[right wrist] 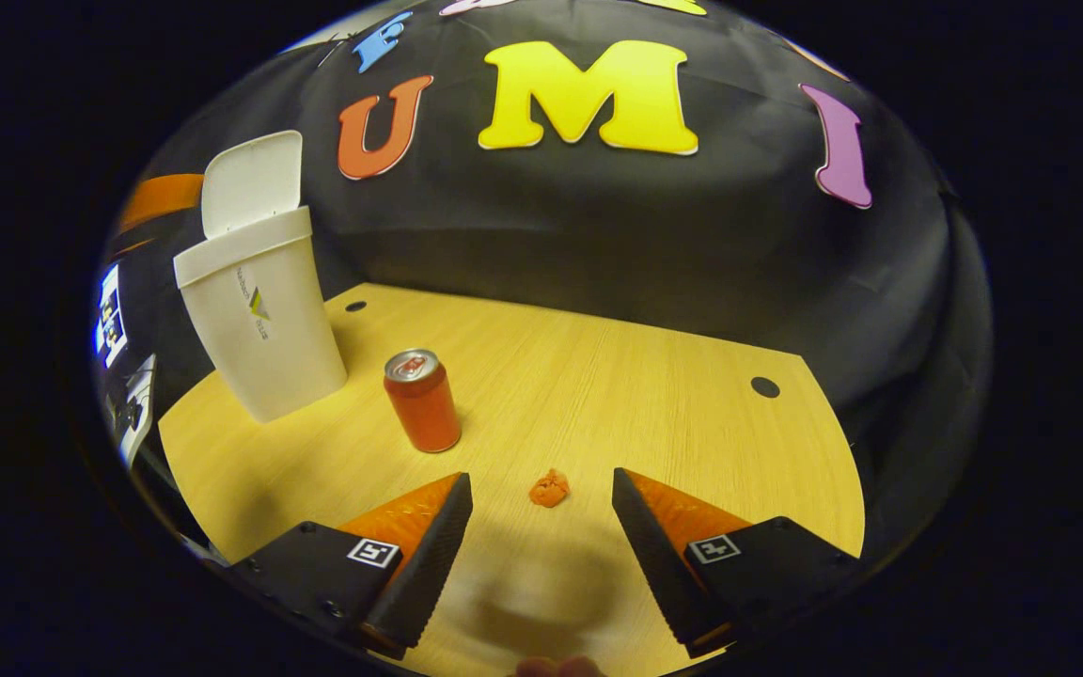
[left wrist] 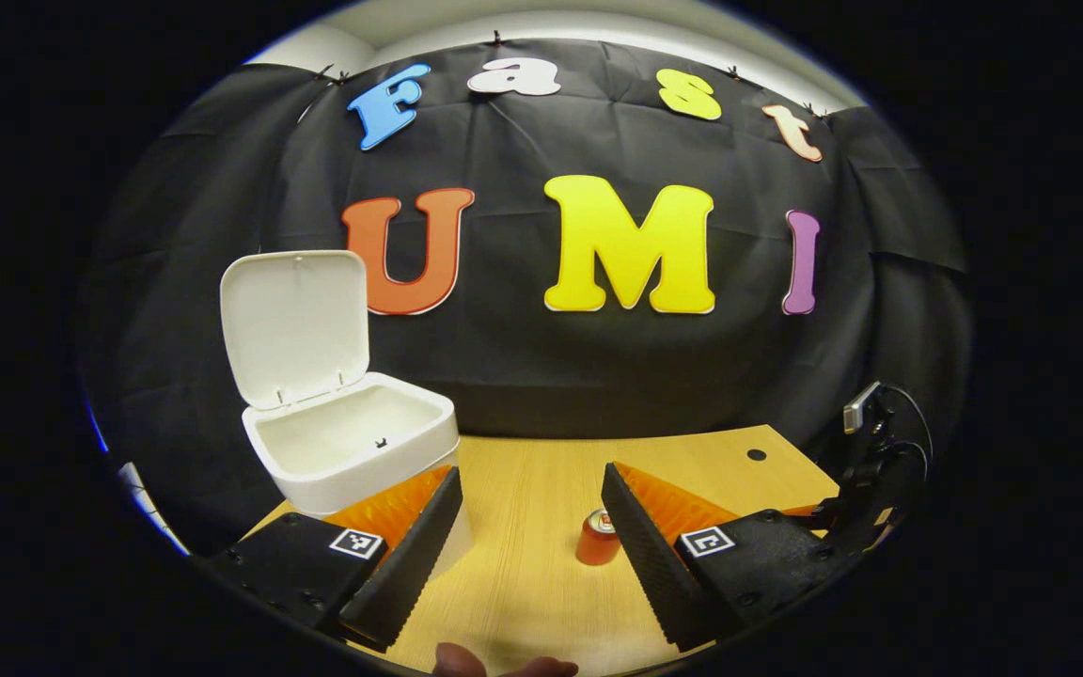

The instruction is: Press the lid of the desktop garbage bin to open it, pick up the crumpled paper on the desktop and throw it into the bin, then pick up the pop can on the desktop and drop it into the bin, and finally close the garbage bin lid.

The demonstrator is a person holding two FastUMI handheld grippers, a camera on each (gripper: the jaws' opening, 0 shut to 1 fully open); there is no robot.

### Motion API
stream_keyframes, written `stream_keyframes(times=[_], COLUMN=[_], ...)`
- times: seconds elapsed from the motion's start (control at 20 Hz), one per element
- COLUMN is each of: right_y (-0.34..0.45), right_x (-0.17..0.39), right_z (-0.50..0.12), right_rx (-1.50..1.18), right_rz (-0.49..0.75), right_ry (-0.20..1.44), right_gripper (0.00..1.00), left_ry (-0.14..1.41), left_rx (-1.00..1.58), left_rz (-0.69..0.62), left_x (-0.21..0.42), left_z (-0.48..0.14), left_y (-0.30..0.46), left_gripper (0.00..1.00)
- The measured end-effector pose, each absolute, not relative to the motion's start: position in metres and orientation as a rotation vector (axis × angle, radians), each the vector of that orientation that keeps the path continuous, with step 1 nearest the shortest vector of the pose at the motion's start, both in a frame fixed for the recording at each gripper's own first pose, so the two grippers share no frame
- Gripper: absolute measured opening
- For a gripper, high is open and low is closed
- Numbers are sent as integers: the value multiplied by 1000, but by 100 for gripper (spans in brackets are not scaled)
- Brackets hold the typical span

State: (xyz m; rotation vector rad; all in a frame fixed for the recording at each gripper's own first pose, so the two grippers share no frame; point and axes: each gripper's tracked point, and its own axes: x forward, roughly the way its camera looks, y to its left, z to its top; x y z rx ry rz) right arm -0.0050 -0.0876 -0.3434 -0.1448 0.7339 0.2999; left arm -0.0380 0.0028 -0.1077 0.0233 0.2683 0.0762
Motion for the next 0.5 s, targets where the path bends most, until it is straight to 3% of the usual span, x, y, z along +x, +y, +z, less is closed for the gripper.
stream_keyframes(times=[0.5], right_y=[-75], right_x=[37], right_z=[-430], right_rx=[-218], right_rz=[355], right_ry=[862], right_gripper=[96], left_ry=[333], left_rx=[53], left_rz=[286], left_x=[-81], left_z=[-120], left_y=[59], left_gripper=[99])
